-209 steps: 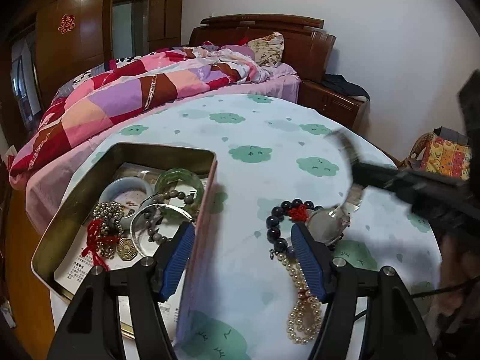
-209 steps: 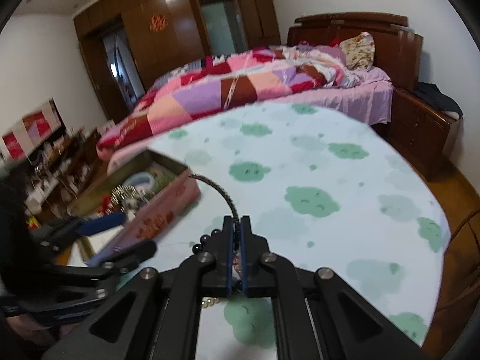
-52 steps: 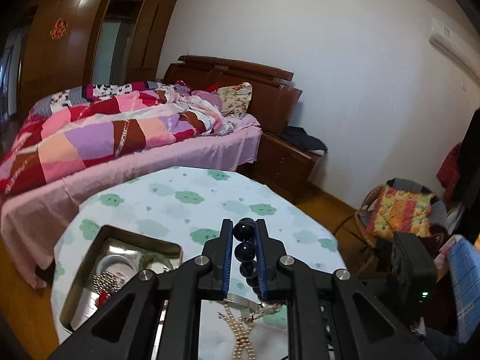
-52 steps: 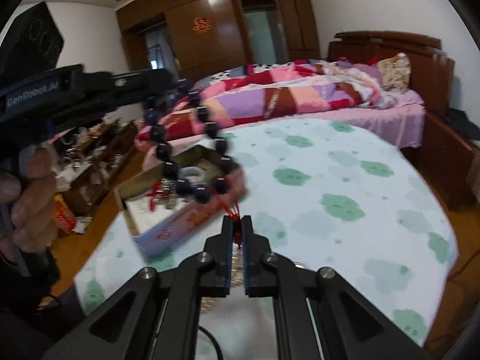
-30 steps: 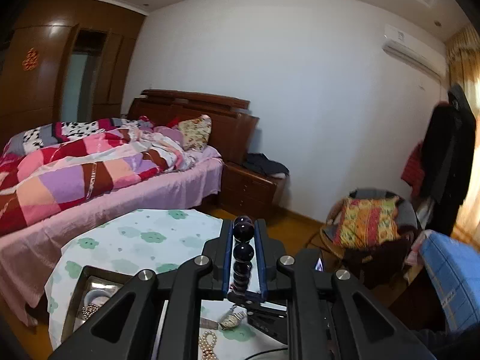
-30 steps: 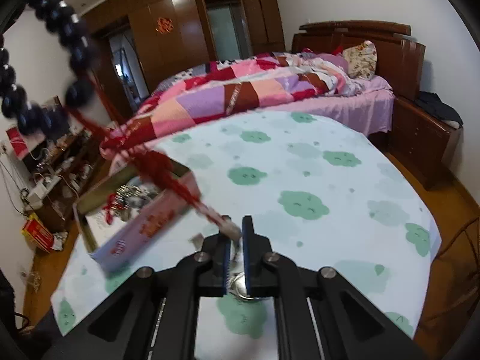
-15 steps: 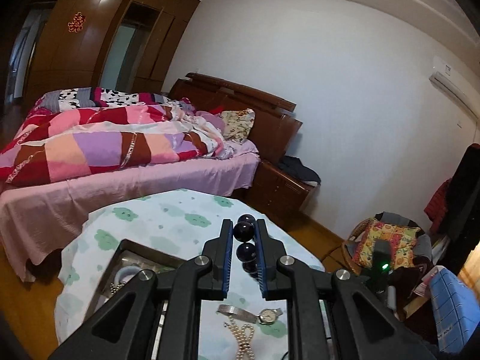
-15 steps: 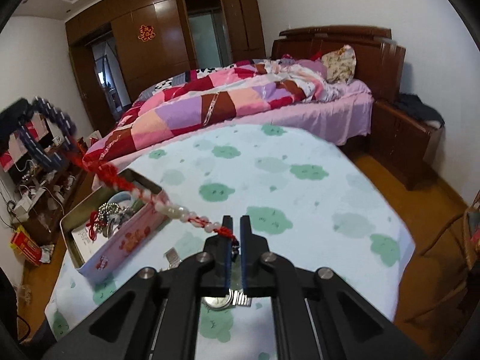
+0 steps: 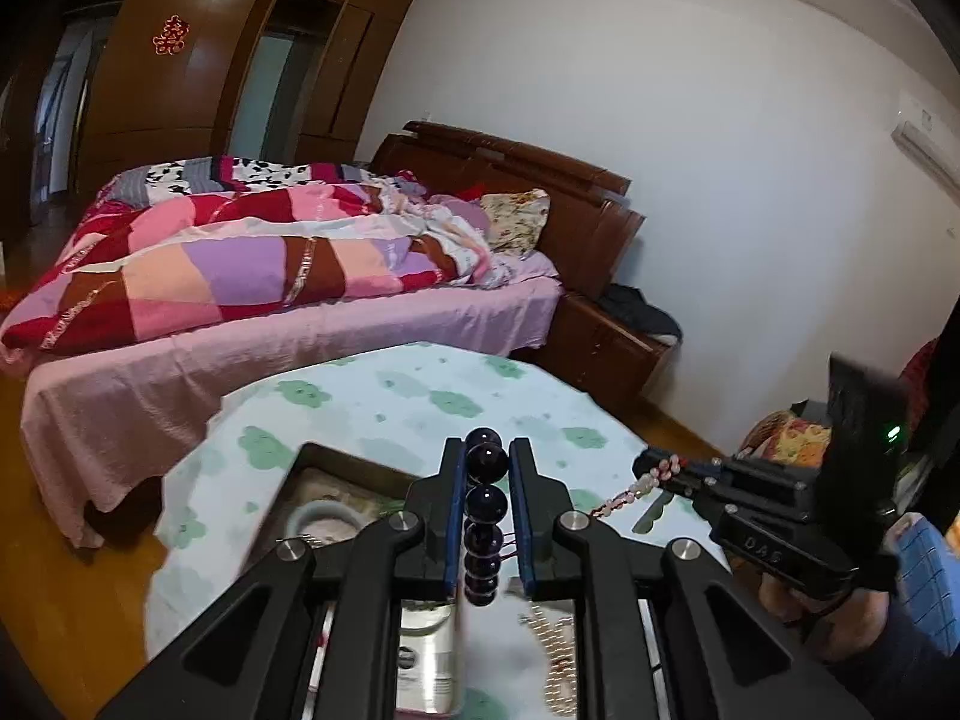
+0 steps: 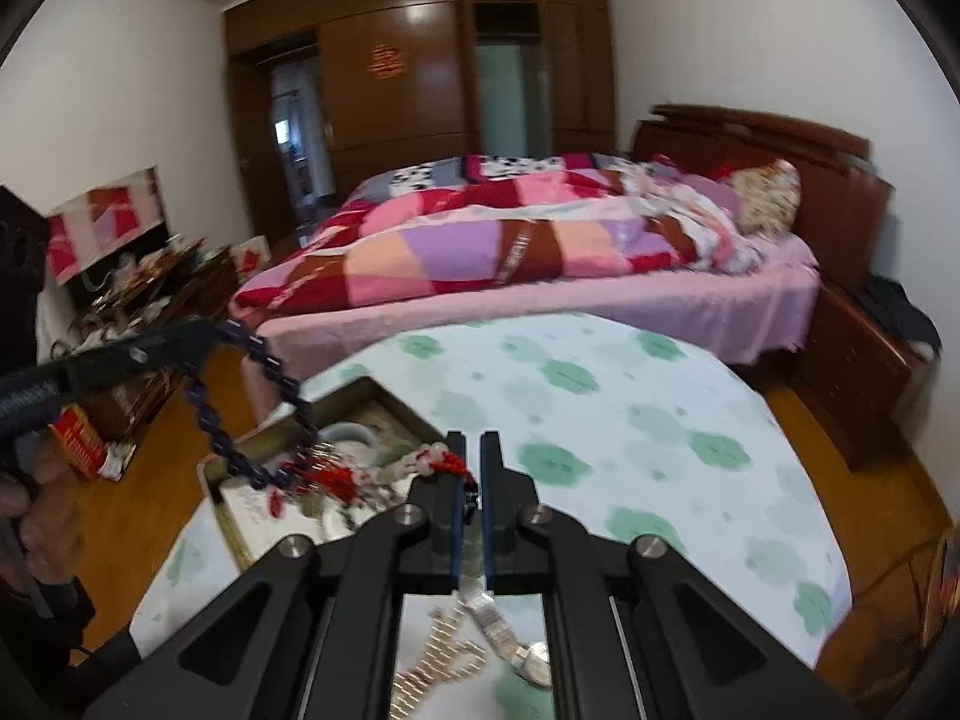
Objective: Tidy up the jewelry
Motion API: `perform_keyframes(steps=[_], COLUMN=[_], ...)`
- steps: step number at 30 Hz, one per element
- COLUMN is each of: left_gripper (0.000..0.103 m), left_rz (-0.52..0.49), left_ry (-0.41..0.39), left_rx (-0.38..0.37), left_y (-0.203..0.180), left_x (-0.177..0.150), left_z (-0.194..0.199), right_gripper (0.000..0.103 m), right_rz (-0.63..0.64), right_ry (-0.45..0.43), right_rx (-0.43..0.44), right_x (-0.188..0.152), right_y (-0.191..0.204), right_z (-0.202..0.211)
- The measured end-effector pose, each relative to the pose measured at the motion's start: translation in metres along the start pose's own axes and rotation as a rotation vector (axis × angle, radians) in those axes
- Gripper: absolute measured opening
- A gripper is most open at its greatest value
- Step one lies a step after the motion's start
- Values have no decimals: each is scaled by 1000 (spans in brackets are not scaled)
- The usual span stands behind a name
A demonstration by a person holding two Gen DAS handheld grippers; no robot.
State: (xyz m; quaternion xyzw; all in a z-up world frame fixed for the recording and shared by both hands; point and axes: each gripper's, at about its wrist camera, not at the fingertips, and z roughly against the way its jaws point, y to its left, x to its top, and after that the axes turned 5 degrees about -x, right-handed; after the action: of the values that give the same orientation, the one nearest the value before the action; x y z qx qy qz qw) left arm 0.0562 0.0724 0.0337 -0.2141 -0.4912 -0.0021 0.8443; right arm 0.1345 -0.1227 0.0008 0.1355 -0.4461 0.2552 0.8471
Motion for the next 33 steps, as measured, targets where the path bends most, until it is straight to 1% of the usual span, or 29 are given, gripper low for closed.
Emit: perform_keyframes(steps=[6, 10, 13, 20, 30, 32, 33], left_gripper=[14, 14, 14, 14, 14, 17, 29], left_rz=[37, 20, 37, 61, 69, 73, 78], left_ry=[34, 52, 65, 104, 136, 144, 147], left_rx=[54, 115, 123, 144, 164, 168, 170], left_y=[26, 35, 46, 62, 69, 69, 69], left_x=[-13, -20, -24, -35, -44, -44, -44], left_z=[-9, -17, -23, -37, -46, -48, -48], right_gripper=[5, 5, 5, 5, 6, 10, 23], right_rz=[91, 128, 144, 158, 148, 146, 142], right_ry=[42, 77, 105, 161, 207, 212, 219], right_rx=[53, 76, 84, 111, 126, 129, 131], right_x=[10, 7, 4, -7, -15, -17, -18], right_y=[44, 63, 74, 88, 91, 91, 90], right_z=[-33, -52, -65, -88, -96, -97, -97])
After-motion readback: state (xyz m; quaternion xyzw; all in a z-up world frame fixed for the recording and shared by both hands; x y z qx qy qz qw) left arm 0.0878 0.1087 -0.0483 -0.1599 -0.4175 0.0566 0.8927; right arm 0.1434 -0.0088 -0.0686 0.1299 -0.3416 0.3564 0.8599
